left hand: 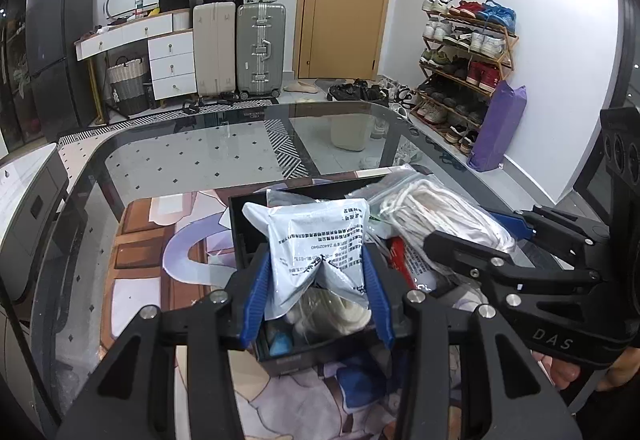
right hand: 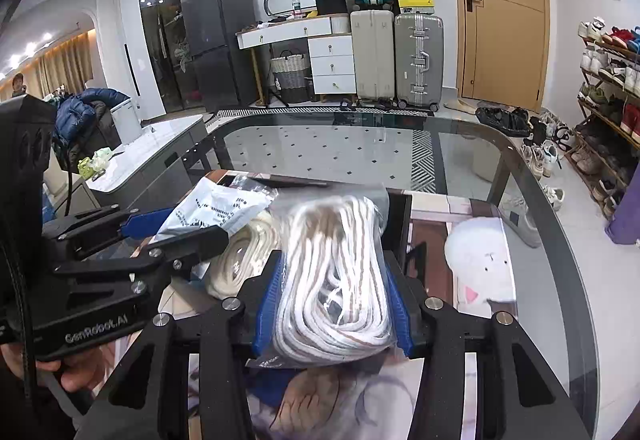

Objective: Organize soft objects
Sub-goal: 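Carry the bagged rope and white packet over the black box, then open both grippers to drop the rope and packet into the box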

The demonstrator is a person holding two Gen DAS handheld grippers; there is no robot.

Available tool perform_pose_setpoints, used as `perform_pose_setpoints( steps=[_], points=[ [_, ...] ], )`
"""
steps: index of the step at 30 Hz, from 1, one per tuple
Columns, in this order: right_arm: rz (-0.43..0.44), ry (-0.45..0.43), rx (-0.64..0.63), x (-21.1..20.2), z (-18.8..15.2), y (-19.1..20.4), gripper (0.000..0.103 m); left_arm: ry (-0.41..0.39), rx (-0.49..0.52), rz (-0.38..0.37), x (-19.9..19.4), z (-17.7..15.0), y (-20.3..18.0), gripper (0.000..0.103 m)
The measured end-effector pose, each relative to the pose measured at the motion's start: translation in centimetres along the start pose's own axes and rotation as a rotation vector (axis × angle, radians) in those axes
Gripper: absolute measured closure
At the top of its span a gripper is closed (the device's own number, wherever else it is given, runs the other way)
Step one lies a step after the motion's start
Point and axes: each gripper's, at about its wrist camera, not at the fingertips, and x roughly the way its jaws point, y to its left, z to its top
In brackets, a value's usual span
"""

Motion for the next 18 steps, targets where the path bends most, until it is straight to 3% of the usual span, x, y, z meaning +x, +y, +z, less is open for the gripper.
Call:
perform_pose_setpoints(
  steps=[18],
  points=[
    [0.034, 0.006, -0.034, 3.9, 0.1, -0.7, 0.056, 0.02, 0.005, -0.003, 1.5, 0.0, 0.7, 0.058]
  ],
)
